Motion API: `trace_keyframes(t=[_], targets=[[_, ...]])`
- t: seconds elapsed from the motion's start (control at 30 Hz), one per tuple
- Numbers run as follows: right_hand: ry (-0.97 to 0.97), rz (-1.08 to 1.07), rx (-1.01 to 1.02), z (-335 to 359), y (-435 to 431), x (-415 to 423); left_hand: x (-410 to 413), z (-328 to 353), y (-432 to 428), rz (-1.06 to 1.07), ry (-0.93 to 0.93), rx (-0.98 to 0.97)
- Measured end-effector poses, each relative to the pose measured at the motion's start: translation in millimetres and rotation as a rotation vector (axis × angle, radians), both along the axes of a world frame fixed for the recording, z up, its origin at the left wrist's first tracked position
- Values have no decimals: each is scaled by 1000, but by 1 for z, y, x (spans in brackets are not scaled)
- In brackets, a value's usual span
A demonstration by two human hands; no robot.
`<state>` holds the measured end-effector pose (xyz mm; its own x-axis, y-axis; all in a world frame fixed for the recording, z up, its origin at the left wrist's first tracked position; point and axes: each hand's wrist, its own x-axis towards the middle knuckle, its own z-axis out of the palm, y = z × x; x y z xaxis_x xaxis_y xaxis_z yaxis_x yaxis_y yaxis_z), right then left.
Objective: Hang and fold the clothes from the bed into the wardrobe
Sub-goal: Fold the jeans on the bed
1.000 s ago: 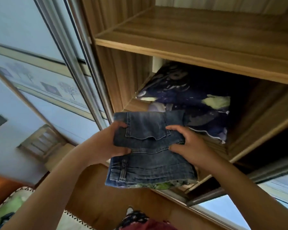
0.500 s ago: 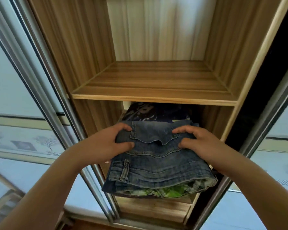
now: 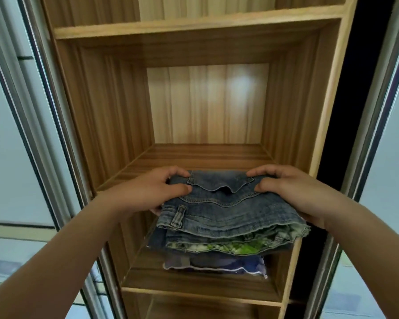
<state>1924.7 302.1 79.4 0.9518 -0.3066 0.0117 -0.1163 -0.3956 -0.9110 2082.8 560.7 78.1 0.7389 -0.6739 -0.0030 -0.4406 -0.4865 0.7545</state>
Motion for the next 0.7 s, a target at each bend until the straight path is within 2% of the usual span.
trace_keyframes(t=[0.23, 0.37, 0.53, 0.7], targets=[[58, -125, -4, -11, -44, 71, 57, -17, -63, 28, 45, -102], [86, -216, -172, -21, -64, 115, 86, -28, -97, 57, 6, -118], [194, -252, -439, -27, -87, 153, 124, -35, -127, 11, -89, 38], [276, -280, -584, -33, -106, 188, 165, -42, -158, -33, -269, 152]])
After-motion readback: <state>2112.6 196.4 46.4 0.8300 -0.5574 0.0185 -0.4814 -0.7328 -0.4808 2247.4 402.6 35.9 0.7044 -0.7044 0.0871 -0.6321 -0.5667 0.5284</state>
